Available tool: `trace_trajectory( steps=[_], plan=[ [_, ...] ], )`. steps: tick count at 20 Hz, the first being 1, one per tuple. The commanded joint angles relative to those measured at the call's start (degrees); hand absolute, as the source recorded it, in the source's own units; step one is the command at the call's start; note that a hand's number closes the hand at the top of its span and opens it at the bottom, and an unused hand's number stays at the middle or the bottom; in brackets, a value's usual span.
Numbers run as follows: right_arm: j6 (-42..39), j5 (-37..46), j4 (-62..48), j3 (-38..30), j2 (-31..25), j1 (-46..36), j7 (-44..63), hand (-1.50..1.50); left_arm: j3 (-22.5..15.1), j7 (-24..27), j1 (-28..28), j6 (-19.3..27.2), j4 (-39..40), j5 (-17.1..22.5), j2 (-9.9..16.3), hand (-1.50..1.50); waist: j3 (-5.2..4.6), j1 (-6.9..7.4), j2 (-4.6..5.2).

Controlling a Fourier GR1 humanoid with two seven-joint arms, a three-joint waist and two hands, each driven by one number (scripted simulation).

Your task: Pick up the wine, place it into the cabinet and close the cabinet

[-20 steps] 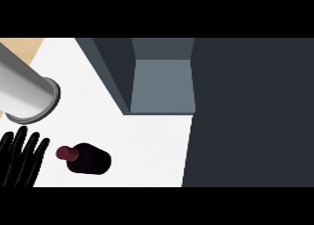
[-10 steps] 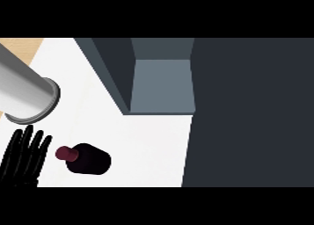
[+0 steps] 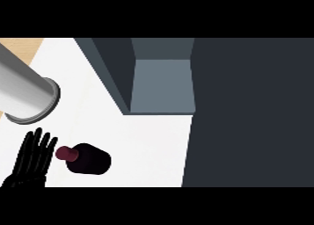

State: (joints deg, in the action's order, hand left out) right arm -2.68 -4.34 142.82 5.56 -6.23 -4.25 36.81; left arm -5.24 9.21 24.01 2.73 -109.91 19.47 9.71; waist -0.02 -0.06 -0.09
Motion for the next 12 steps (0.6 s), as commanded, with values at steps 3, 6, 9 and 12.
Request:
trace_trajectory(
  steps=[3, 6, 9, 12],
  plan=[
    [-0.6, -5.2, 8.9, -1.0, -0.3, 2.4, 3.4, -1.50, 3.9, 5.7, -3.2, -5.2, 10.8, 2.1, 0.1, -1.50, 0.00, -0.29, -0.01],
    [-0.8, -2.0, 8.6, 2.6, 1.7, 6.0, 0.4, -1.50, 3.2, 5.2, 0.6, -6.5, 8.1, 1.7, 0.5, -1.50, 0.02, -0.01, -0.06],
    [1.2, -5.1, 9.4, -0.9, 0.7, 0.2, 5.9, -1.50, 2.0, 4.8, -5.7, -4.9, 12.2, 0.1, -1.6, -1.50, -0.01, -0.34, 0.00],
    [-1.2, 0.4, 6.7, 4.9, 2.6, 6.0, -0.6, -1.50, 2.1, 7.9, -5.0, -7.3, 14.5, -0.1, -2.1, -1.50, 0.02, -0.12, 0.00]
  ],
)
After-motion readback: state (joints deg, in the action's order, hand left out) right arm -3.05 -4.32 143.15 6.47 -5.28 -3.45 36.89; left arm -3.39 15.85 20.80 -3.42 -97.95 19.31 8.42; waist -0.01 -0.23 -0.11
